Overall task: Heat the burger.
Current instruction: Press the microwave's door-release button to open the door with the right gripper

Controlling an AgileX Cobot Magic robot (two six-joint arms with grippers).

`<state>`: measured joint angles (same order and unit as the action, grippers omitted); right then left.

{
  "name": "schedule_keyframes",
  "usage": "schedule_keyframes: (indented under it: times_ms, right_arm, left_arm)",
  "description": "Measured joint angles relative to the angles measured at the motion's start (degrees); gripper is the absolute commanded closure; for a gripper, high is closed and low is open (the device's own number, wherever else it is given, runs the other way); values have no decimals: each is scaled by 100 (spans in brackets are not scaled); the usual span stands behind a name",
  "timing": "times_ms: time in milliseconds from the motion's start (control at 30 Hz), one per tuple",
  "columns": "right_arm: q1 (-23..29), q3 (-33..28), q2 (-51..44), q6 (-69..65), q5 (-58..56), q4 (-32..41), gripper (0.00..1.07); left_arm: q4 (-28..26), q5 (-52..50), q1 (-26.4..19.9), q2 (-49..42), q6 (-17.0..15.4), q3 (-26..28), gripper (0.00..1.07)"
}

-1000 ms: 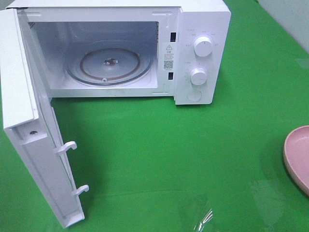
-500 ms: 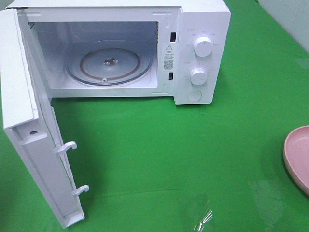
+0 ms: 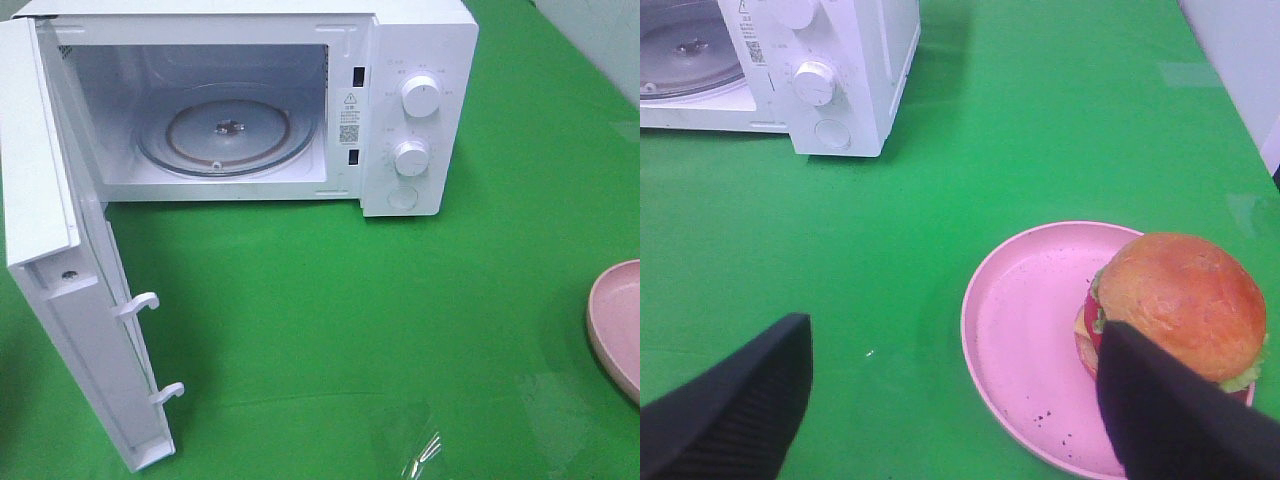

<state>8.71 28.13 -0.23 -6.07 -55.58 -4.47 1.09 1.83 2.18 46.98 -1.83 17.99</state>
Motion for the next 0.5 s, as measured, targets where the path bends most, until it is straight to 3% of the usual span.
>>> schedule_keyframes:
  times_ms: [133,300,433,500]
  right_arm:
    - [0,0,0,0,0,0,31]
    - [0,0,0,0,0,0,31]
    - [0,0,0,0,0,0,31]
    - [0,0,0,0,0,0,31]
  left_arm:
    - [115,-1662,0,888,0,-178,107]
    - [304,-2401,0,1404,-17,-189,107]
    - [922,-3409,0,2269,-464,-189,107]
    - [1043,-3558,0,2395,-521,-189,107]
